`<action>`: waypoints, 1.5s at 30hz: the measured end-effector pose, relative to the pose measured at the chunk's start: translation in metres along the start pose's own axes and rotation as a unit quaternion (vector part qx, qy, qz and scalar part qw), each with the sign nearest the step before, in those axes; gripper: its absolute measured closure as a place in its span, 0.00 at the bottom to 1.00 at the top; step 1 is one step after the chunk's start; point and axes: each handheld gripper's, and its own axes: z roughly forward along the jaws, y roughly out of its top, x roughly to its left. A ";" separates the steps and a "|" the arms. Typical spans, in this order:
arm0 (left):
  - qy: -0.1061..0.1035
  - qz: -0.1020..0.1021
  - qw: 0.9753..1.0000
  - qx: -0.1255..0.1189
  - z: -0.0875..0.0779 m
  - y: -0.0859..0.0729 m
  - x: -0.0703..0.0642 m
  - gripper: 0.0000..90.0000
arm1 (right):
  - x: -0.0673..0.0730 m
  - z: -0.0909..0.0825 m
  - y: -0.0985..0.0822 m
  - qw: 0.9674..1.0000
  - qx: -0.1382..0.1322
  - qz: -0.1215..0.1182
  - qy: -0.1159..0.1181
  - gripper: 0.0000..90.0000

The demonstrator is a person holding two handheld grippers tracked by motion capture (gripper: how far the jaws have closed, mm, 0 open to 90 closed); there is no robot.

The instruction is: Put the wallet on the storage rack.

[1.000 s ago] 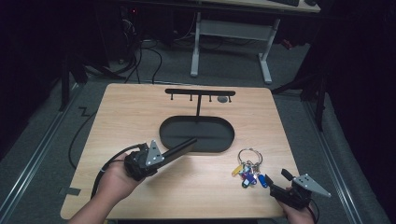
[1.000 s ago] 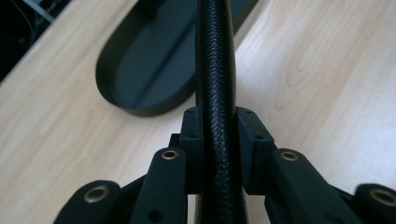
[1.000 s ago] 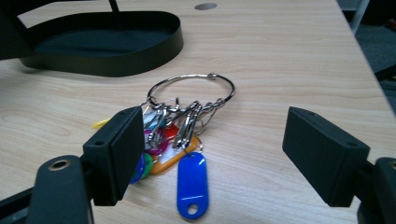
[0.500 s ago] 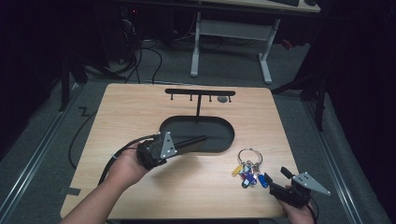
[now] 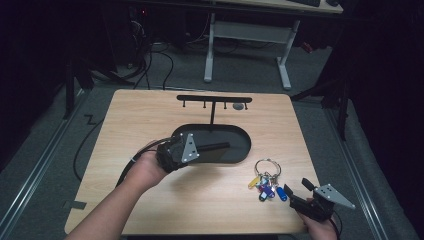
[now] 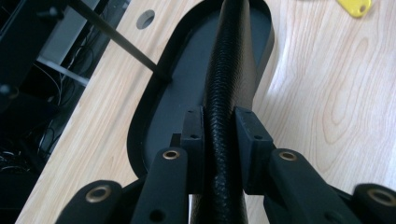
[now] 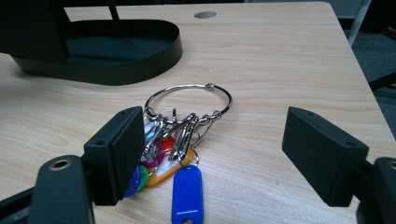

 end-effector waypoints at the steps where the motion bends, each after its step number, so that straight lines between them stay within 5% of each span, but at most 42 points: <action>1: -0.002 0.001 1.000 -0.001 0.000 0.002 0.000 0.84 | 0.000 0.000 0.000 1.000 0.000 0.003 0.000 0.24; 16: 0.015 0.004 0.999 -0.029 0.002 0.025 0.016 0.86 | -0.003 0.000 -0.004 1.000 0.007 0.003 -0.002 0.24; 26: 0.000 0.018 1.000 -0.020 0.039 0.035 0.025 0.86 | -0.008 -0.014 -0.008 1.000 0.000 0.010 -0.014 0.24; 45: -0.008 0.005 1.000 -0.021 0.090 0.036 0.047 0.86 | -0.008 -0.014 -0.011 1.000 0.006 0.011 -0.013 0.24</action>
